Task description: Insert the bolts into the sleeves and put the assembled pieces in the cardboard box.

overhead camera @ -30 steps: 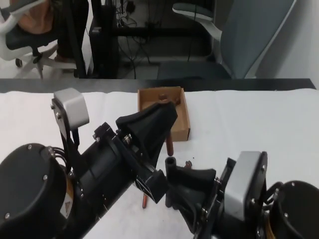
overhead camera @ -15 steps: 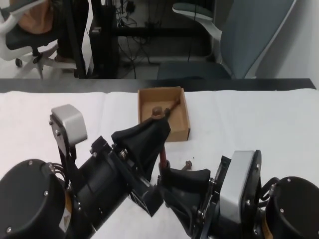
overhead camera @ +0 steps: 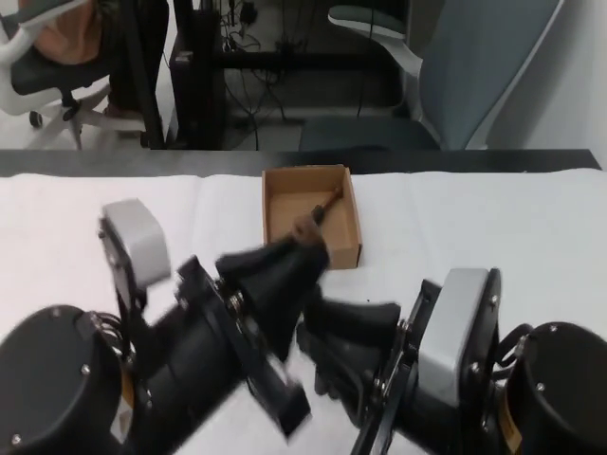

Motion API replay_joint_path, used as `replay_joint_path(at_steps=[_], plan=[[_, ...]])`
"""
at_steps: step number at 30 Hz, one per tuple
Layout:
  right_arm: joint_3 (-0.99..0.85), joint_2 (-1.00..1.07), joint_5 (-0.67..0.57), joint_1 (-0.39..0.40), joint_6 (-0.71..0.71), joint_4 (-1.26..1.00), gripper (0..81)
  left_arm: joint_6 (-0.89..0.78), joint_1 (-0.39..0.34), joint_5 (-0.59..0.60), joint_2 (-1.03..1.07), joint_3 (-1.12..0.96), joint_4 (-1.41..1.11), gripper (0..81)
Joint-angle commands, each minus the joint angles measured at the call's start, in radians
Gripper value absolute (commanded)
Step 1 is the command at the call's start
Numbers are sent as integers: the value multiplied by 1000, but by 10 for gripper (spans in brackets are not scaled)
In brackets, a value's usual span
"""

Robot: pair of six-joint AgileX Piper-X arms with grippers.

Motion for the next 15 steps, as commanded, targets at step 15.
replay_joint_path(at_steps=[15], plan=[[-27, -55, 47, -201, -68, -40, 4, 34, -5, 40, -6, 4, 32, 700]])
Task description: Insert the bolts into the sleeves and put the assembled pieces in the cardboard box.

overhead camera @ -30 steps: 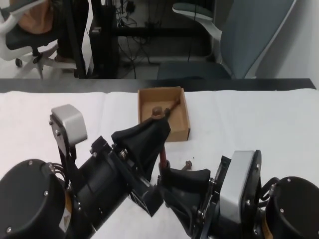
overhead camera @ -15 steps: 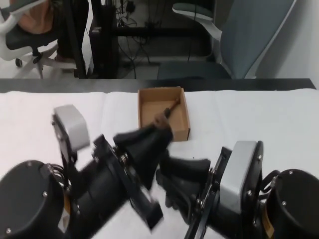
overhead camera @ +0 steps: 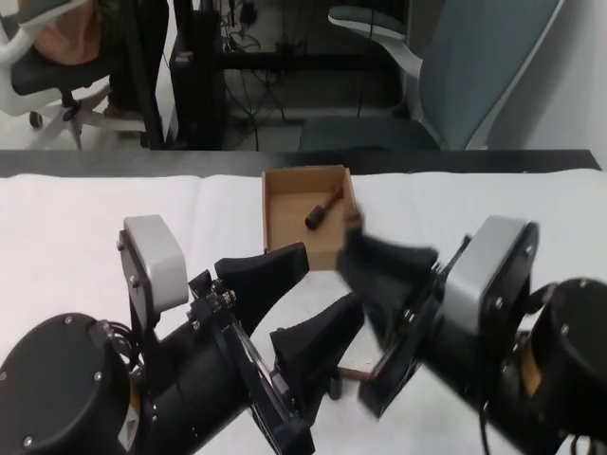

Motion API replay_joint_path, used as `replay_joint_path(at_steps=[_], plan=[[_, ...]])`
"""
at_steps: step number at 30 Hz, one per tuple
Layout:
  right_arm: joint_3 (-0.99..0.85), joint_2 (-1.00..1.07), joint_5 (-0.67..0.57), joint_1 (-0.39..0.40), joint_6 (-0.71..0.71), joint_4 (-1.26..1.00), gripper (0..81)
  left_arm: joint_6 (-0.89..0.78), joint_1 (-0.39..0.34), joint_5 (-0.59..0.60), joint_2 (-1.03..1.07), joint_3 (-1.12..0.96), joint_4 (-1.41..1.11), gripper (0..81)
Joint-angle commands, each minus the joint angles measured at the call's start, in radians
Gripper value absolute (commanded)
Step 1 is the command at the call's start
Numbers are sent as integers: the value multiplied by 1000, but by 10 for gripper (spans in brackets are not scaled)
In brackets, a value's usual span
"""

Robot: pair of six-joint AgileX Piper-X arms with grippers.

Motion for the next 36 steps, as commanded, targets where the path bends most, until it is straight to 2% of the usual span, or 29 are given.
replay_joint_path(at_steps=[1, 2, 6, 8, 10, 13, 22, 25, 30, 36], plan=[[-29, -35, 5, -68, -25, -18, 4, 0, -3, -12, -6, 0, 19, 700], [-39, -40, 5, -85, -23, -4, 4, -11, -3, -27, -6, -3, 66, 700], [-149, -49, -36, -150, -25, 236, 4, 9, -3, -79, 11, -67, 470, 554], [-215, -49, -36, -171, -51, 383, 4, 57, -3, -91, 43, -108, 606, 550], [-278, -49, -32, -189, -113, 490, 4, 131, -3, -121, 97, -144, 622, 550], [-338, -49, -32, -214, -152, 521, 4, 219, 5, -177, 196, -190, 614, 550], [-454, -49, -94, -287, -152, 578, 4, 232, 90, -159, 529, -268, 608, 550], [-455, -49, -94, -285, -152, 582, 4, 247, 115, -145, 565, -335, 659, 550], [-455, -49, -94, -285, -152, 584, 4, 239, 118, -142, 615, -417, 656, 533], [-455, -49, -94, -285, -152, 584, 4, 237, 118, -124, 669, -491, 801, 525]])
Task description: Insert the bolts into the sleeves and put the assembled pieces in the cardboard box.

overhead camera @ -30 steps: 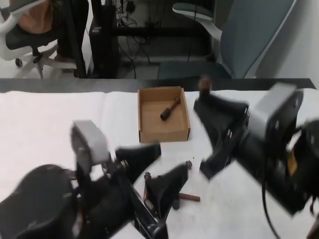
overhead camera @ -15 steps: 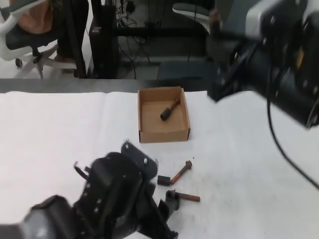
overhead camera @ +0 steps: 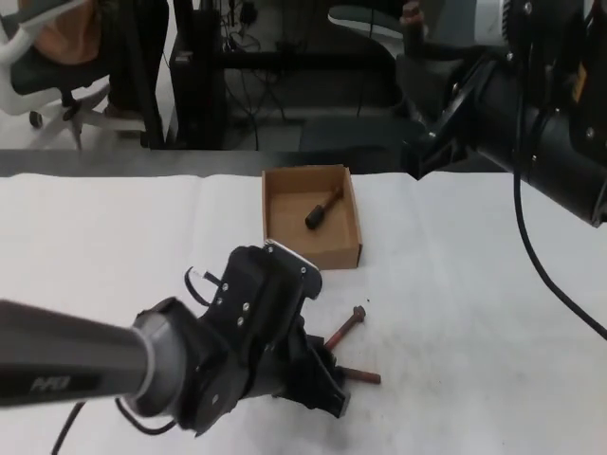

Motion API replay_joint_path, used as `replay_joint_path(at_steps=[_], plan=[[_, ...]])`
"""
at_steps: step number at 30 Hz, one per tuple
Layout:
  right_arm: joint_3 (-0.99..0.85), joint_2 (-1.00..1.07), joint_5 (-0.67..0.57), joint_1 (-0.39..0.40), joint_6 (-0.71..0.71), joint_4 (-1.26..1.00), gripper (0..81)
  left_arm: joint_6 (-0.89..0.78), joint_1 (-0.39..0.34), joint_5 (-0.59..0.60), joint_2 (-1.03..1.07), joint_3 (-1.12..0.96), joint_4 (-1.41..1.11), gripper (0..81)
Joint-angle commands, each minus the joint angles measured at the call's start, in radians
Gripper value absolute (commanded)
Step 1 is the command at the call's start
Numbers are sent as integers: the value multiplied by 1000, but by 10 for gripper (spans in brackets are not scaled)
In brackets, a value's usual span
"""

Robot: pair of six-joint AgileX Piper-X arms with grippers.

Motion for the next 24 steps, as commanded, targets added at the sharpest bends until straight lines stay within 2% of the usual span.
replay_joint_path(at_steps=[1, 5, 7, 9, 11, 12, 13, 18, 24], plan=[[-15, -11, -4, -3, -9, -16, 4, -3, 3, 24, 22, -21, 56, 525], [-15, 2, 3, -12, -9, -19, 4, -46, 3, 68, 23, -21, 70, 524], [-15, 31, 3, -24, 11, -19, 4, -64, 3, 66, 23, -21, 70, 468], [-31, 77, -6, -41, 47, -15, 4, -69, 3, 47, 23, -21, 70, 347], [-61, 143, -29, -47, 52, 1, 4, -69, 8, 28, 23, -21, 64, 162], [-92, 180, -35, -47, 52, 18, 4, -69, 9, 26, 23, -21, 60, 45], [-115, 220, -46, -47, 52, 32, 4, -67, 9, 27, 23, -21, 46, 13], [-308, 418, -71, -47, 14, 221, 4, -80, 9, 39, 21, -21, 0, 18], [-593, 642, -32, -54, -9, 503, 4, -103, 9, 154, -11, -21, 61, 18]])
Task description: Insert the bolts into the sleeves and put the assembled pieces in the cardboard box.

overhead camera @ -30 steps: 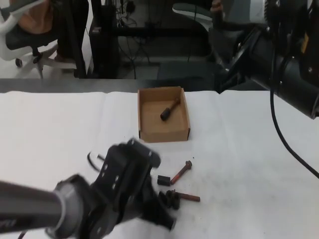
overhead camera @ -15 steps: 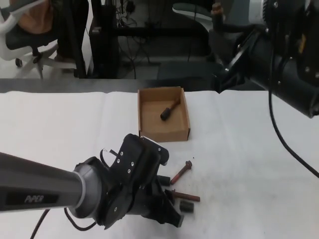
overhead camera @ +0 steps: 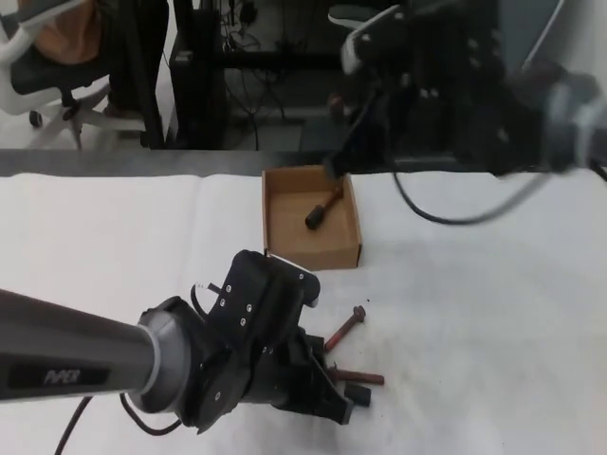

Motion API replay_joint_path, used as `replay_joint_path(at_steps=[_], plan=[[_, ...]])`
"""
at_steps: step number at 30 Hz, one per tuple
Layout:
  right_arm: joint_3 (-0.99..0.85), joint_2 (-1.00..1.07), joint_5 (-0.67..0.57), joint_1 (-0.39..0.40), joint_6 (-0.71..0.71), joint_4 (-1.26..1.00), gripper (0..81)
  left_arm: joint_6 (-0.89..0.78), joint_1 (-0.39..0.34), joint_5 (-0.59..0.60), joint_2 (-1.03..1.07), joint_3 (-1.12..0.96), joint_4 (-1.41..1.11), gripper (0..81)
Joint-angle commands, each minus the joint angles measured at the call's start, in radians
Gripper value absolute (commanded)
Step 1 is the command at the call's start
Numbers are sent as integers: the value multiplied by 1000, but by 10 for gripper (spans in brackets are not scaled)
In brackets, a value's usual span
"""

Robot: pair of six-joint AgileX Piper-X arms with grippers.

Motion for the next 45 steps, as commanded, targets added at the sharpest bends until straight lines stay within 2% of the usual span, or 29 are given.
replay_joint_path(at_steps=[1, 10, 17, 18, 19, 20, 23, 24, 27, 28, 30, 32, 36, 39, 41, 45], plan=[[-138, 101, 9, -9, -12, 149, 4, -13, 2, 44, -43, -11, 46, 18], [-421, 353, 24, -24, -12, 412, 4, 12, 2, 42, -195, -11, 345, 18], [-459, 445, -7, -28, -10, 518, 3, 23, 2, -6, -227, -11, 566, 18], [-456, 445, -33, -28, -10, 527, 27, 40, 2, -7, -227, -11, 594, 18], [-456, 445, -44, -28, -10, 536, 76, 49, 2, -12, -227, -11, 615, 18], [-459, 445, -63, -28, -10, 547, 169, 60, 2, -14, -227, -11, 641, 18], [-478, 441, -82, -28, 30, 559, 601, 93, 2, -13, -227, -11, 674, 18], [-481, 437, -88, -28, 50, 559, 700, 101, 2, -15, -227, -11, 674, 18], [-480, 413, -108, -28, 66, 557, 690, 101, 2, -18, -227, -11, 655, 18], [-480, 352, -196, -28, 64, 556, 577, 101, 2, -17, -227, -11, 655, 18], [-480, 312, -222, -28, 64, 552, 575, 109, 2, -17, -227, -11, 655, 8], [-480, 265, -224, -28, 64, 550, 575, 109, 2, -17, -227, -11, 655, 73], [-480, 179, -224, -28, 52, 536, 575, 117, 2, -17, -227, -11, 655, 319], [-480, 124, -224, -28, 48, 525, 575, 117, 2, -35, -227, -11, 655, 458], [-480, 90, -224, -28, 48, 524, 575, 106, 2, -73, -227, -11, 655, 483], [-480, 39, -224, -28, 48, 527, 575, 72, 2, -86, -227, -11, 639, 482]])
